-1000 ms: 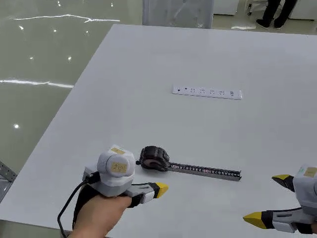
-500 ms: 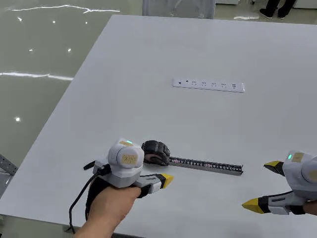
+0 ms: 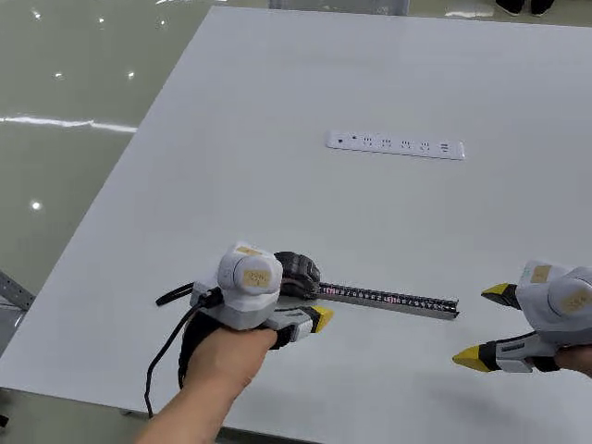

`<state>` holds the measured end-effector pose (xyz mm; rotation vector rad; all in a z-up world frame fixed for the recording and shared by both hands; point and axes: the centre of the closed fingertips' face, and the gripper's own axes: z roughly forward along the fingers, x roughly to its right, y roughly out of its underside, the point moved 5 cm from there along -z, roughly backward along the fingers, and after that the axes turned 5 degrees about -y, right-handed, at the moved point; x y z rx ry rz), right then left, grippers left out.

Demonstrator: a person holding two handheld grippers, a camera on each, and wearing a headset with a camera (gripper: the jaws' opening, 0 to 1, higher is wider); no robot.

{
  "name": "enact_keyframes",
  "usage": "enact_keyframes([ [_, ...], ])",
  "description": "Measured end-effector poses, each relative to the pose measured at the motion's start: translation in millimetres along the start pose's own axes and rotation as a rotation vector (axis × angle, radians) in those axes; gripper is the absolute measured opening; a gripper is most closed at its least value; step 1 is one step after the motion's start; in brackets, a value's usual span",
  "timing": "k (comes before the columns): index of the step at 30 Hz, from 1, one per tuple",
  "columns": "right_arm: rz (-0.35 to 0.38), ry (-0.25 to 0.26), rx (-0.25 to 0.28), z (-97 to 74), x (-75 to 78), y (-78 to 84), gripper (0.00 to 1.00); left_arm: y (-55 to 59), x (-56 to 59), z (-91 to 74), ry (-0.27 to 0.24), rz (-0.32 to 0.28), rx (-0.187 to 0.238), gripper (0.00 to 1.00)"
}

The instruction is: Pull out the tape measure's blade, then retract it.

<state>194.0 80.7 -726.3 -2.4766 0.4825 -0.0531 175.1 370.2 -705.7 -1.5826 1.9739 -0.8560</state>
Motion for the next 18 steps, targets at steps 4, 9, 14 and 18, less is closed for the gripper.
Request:
enact_keyframes([
  [4, -0.022, -0.013, -0.017, 5.9, 3.9, -0.7, 0.65, -0.2, 0.6, 6.9, -0.005, 0.001, -0.006, 0.86],
  [9, -0.064, -0.031, -0.048, 14.0, 11.2, 3.3, 0.63, 0.6, 0.1, 15.4, -0.015, 0.000, -0.019, 0.85],
  [14, -0.101, -0.055, -0.077, 22.6, 17.7, 7.4, 0.62, 0.2, -2.4, 22.6, -0.035, -0.007, -0.023, 0.85],
  [18, -0.130, -0.062, -0.085, 28.1, 26.5, 10.4, 0.56, -2.0, -2.4, 28.6, -0.038, -0.019, -0.021, 0.82],
])
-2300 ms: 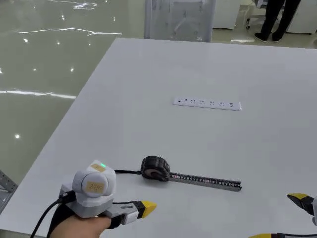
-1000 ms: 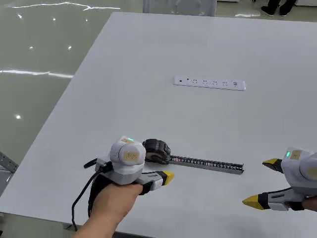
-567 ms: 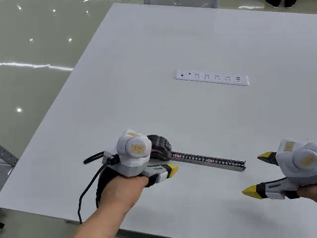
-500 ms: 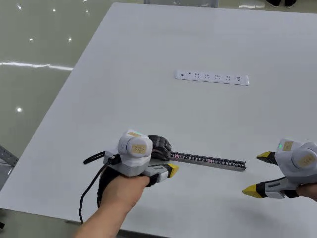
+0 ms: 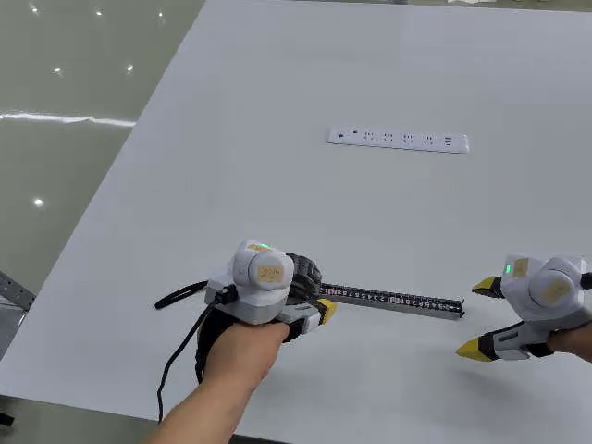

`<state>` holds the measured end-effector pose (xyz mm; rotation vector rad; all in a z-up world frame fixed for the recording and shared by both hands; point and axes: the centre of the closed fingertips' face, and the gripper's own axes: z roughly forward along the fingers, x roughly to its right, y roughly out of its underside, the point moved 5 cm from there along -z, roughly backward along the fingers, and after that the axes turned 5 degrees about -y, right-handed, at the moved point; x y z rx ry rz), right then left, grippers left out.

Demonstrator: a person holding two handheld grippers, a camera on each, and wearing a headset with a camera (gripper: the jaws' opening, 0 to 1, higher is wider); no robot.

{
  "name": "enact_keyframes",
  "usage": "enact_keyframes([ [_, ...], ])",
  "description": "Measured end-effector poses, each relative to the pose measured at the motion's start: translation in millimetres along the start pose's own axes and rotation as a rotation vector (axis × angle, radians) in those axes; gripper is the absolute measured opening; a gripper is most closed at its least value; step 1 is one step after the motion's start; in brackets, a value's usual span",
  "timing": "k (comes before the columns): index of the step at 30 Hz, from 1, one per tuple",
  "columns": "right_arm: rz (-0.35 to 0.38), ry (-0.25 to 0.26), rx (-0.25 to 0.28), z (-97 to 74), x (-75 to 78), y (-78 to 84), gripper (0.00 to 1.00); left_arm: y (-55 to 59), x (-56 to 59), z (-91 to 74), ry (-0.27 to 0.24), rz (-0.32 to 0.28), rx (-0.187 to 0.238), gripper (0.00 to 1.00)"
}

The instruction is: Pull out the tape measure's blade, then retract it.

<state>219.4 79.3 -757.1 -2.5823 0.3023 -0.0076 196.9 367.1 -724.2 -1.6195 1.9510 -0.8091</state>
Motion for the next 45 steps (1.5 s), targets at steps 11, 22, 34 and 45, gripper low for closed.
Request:
enact_keyframes([
  [11, -0.027, -0.037, -0.050, 16.4, 12.3, 6.8, 0.53, -5.2, -7.7, 13.4, -0.034, -0.095, 0.016, 0.77],
  [22, -0.075, -0.054, -0.075, 24.9, 20.9, 5.2, 0.45, -4.0, -10.4, 26.3, -0.041, -0.172, 0.013, 0.73],
  [34, -0.092, -0.069, -0.083, 22.8, 25.1, 4.8, 0.38, -4.7, -9.4, 37.8, -0.050, -0.178, 0.002, 0.68],
  [45, -0.122, -0.081, -0.076, 22.3, 18.2, -2.4, 0.26, -4.0, -10.5, 42.0, -0.055, -0.182, -0.015, 0.63],
])
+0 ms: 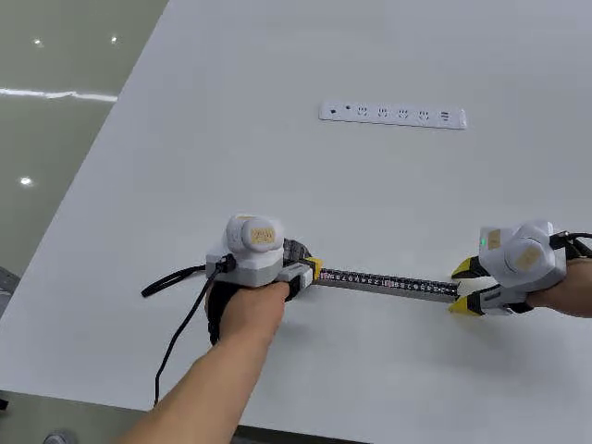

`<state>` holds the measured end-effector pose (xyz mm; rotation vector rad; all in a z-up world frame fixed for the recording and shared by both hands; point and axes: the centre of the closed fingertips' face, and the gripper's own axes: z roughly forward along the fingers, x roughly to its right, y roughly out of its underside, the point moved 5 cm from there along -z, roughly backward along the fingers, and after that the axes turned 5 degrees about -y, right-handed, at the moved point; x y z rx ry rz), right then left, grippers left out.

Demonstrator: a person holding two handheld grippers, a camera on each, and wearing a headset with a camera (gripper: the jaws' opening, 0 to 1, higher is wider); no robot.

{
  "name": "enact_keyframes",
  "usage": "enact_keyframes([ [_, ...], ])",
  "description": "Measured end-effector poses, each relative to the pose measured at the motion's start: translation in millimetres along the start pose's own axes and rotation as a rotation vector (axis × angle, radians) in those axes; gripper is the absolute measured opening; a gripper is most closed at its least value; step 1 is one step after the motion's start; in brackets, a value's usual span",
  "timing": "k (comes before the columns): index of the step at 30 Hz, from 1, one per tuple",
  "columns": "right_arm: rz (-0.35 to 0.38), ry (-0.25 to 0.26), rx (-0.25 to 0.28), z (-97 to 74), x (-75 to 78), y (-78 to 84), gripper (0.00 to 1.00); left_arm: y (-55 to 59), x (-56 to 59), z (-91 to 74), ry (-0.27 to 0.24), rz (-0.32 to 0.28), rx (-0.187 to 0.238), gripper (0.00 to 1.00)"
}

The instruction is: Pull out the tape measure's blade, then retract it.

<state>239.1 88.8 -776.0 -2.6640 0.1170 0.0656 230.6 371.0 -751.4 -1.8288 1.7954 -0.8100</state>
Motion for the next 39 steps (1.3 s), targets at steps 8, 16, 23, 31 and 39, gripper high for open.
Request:
enact_keyframes([
  [8, -0.001, -0.008, 0.007, 0.1, -0.1, -0.1, 0.19, 0.0, -1.1, 1.0, -0.003, -0.001, -0.001, 0.61],
  [16, -0.010, -0.013, 0.010, -0.1, 0.1, -0.5, 0.15, 0.4, -2.4, 1.2, -0.005, -0.013, 0.008, 0.59],
  [23, -0.010, -0.014, 0.014, -0.9, 0.5, -0.4, 0.14, 1.2, -2.6, 1.8, -0.004, -0.022, 0.019, 0.59],
  [31, -0.011, -0.018, 0.018, 0.1, 1.9, 1.1, 0.13, 1.4, -2.3, 2.3, -0.008, -0.022, 0.029, 0.59],
  [39, -0.018, -0.018, 0.022, 0.2, 2.1, 1.7, 0.12, 2.1, -2.1, 1.2, -0.013, -0.011, 0.054, 0.58],
])
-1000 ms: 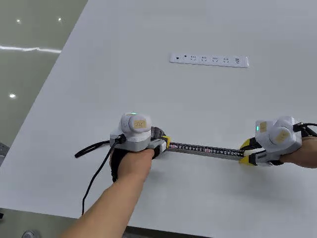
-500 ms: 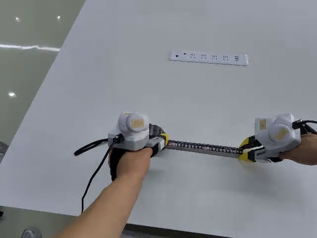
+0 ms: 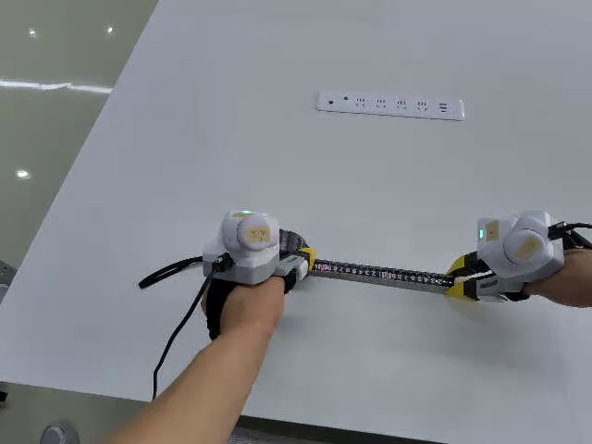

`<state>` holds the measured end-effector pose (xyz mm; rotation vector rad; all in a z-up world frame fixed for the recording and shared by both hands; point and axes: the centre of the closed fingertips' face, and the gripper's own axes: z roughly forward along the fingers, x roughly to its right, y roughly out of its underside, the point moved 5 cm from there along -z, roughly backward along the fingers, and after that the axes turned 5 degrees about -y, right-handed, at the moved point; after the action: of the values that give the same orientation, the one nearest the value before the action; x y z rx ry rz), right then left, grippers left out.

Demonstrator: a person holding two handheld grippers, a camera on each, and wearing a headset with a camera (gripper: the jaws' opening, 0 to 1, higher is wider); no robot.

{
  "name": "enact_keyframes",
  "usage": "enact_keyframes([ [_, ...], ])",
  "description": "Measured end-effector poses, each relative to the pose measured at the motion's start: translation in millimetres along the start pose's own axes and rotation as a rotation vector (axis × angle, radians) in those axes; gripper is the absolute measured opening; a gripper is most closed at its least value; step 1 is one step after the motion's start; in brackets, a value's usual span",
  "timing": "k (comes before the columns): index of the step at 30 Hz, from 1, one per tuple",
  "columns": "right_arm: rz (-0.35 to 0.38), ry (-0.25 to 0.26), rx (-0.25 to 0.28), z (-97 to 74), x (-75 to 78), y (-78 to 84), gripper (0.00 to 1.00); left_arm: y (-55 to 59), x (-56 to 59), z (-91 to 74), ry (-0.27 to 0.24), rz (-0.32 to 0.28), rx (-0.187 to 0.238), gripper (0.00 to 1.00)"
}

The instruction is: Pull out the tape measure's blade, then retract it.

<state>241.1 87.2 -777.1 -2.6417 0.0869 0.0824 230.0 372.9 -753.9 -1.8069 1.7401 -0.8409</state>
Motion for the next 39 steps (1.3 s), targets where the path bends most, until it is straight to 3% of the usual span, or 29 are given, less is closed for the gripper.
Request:
enact_keyframes([
  [39, -0.005, 0.002, 0.037, 10.0, 7.1, -8.7, 0.12, 0.8, -3.5, -0.8, 0.056, -0.005, 0.012, 0.54],
])
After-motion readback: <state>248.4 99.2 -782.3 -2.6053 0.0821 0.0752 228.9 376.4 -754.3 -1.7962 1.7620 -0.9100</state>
